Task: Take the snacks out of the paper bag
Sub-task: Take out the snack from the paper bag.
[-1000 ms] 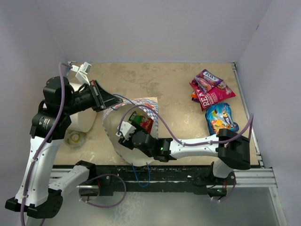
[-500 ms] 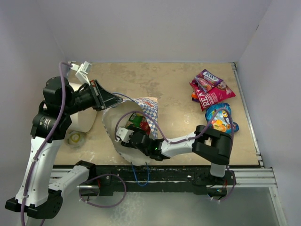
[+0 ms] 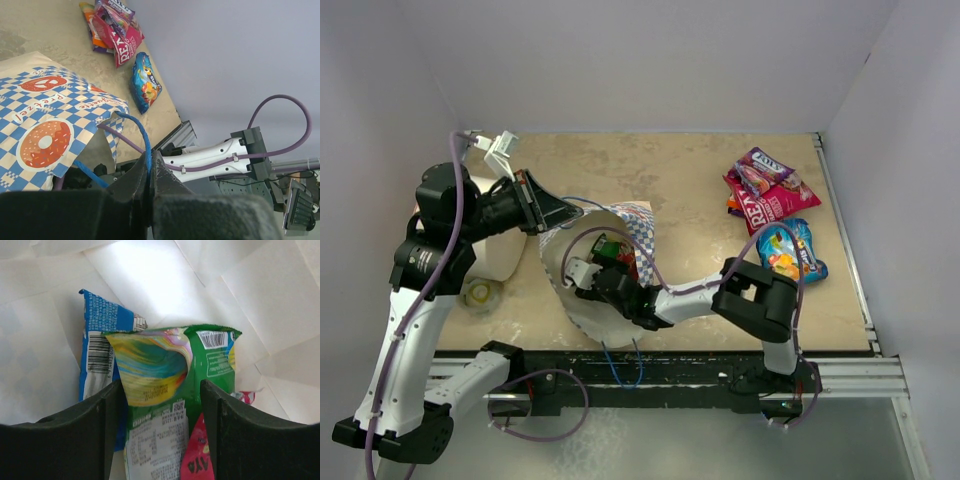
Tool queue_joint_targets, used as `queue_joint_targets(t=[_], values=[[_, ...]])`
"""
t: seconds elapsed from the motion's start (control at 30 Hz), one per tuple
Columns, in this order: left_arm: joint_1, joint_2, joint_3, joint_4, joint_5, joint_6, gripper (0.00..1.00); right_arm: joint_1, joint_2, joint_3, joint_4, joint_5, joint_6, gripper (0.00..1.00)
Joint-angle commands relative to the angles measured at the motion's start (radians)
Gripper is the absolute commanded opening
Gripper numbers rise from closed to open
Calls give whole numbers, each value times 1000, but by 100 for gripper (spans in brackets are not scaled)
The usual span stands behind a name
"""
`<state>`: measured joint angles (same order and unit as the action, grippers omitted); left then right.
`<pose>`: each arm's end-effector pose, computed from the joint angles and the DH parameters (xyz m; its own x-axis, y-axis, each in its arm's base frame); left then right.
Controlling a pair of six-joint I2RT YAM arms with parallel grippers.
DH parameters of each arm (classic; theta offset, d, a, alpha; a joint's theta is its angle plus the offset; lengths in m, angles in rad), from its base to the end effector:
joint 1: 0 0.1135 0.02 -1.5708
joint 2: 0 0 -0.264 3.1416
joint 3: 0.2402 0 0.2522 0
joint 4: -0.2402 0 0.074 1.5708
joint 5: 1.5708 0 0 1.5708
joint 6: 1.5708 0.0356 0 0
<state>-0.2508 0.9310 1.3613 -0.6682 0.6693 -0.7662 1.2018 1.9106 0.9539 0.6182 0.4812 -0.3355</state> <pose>0.1486 -0.0609 0.4580 -0.7045 -0.3809 -0.5989 0.4028 0.4801 -0.7792 0.1588 0.3650 0.1617 0.1073 -0.5318 -0.8401 -0.6714 0.5844 -0.4557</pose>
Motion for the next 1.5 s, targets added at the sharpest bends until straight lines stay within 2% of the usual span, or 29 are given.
queue_joint_targets(t=[0.0,0.07,0.1,0.17,0.33,0.47,0.6,0.77,0.97,1.37,1.47], values=[[2,-14,0,49,17,3,0,-14,42,83,77,33,-48,66],[4,-24,-8,49,11,-3,0,-17,62,110,74,46,-71,65],[3,-27,-9,48,7,-6,0,-19,71,121,69,48,-81,59],[2,-32,-10,46,2,-10,0,-28,84,153,33,23,-90,39],[3,-25,-6,32,-7,-8,0,-32,52,158,1,6,-83,19],[4,-35,-16,21,-24,-10,0,-30,-26,141,-75,-8,-43,15],[4,-32,-18,2,-33,-1,0,-31,-109,137,-178,-150,5,4],[3,-28,-8,-4,-36,16,0,-23,-226,94,-197,-292,81,3],[3,-9,24,-26,-52,16,0,-24,-333,118,-326,-435,155,0],[5,55,99,-114,-115,46,0,-21,-621,89,-513,-615,275,0],[4,70,98,-116,-123,39,0,-20,-716,83,-537,-601,324,0]])
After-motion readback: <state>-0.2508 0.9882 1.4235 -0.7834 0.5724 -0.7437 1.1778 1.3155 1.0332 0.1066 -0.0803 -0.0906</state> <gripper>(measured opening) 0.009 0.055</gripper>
